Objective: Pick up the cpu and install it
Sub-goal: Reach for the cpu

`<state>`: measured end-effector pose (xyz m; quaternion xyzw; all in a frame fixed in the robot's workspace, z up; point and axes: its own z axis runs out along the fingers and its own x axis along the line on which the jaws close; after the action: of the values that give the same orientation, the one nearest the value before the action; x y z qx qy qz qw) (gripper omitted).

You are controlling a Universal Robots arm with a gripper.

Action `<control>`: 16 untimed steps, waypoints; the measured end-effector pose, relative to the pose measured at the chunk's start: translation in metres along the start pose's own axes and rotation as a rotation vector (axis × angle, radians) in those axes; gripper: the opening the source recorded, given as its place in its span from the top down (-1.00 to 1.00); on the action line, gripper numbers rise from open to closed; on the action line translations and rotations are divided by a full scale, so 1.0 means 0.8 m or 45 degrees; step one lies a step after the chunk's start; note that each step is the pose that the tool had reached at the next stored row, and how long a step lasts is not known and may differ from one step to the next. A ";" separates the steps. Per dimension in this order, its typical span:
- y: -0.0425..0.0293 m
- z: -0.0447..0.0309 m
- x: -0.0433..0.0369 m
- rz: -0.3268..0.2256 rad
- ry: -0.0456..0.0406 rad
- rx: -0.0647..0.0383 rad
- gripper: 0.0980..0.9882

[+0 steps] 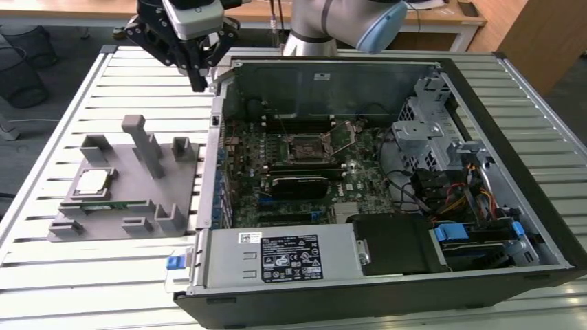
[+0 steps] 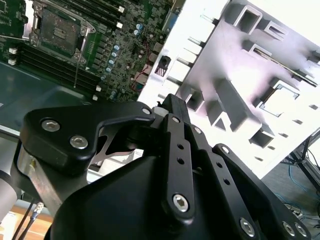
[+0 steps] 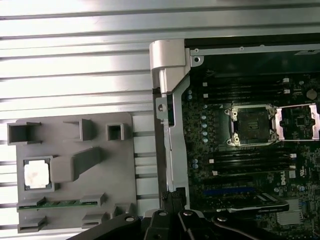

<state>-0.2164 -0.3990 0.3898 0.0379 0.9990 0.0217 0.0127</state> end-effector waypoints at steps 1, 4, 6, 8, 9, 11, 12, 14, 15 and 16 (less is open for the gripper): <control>-0.0001 0.0000 0.002 0.000 0.000 0.000 0.98; -0.0006 0.0004 0.007 0.000 0.004 0.000 0.98; -0.0009 0.0012 0.011 0.000 0.007 0.000 0.98; -0.0013 0.0022 0.016 0.001 0.010 0.000 0.98; -0.0015 0.0027 0.018 0.001 0.011 0.000 0.98; -0.0018 0.0041 0.021 0.000 0.012 0.000 0.98; -0.0020 0.0050 0.023 -0.001 0.012 0.000 0.98; -0.0025 0.0074 0.025 -0.015 0.013 -0.001 0.98; -0.0027 0.0088 0.026 -0.026 0.013 -0.001 0.98; -0.0028 0.0101 0.026 -0.041 0.014 -0.002 0.98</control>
<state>-0.2373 -0.3993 0.3812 0.0218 0.9995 0.0225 0.0076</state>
